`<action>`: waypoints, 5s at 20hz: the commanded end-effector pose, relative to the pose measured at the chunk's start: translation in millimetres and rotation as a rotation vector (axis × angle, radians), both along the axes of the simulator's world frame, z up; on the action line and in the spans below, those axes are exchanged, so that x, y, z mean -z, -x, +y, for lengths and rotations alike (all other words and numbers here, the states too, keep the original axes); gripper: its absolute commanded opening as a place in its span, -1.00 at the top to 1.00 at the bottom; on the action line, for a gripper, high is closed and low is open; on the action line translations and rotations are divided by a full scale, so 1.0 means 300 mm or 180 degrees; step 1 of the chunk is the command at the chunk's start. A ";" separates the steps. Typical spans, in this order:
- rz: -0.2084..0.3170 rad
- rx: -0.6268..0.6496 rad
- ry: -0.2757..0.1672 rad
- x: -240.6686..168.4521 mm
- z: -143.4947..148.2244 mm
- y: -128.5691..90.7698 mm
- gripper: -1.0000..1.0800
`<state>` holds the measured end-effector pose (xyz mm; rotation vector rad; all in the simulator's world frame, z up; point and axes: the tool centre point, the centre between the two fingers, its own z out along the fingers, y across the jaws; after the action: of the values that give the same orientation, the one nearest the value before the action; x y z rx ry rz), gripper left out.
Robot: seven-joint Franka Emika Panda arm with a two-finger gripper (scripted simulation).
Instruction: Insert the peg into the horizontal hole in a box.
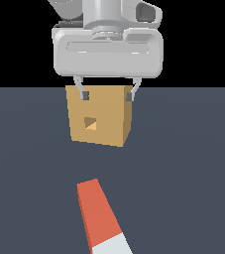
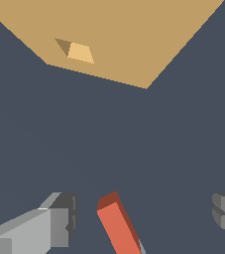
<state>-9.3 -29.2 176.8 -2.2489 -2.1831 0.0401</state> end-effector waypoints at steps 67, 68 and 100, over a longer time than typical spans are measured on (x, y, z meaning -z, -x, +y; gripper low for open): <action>-0.0064 -0.1426 -0.0057 0.516 -0.739 -0.079 -0.92; -0.0064 -0.1428 -0.0057 0.524 -0.738 -0.080 -0.92; -0.0065 -0.1080 -0.0054 0.501 -0.653 0.023 1.00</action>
<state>-12.0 -229.8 23.6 -1.8273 -2.5515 0.0014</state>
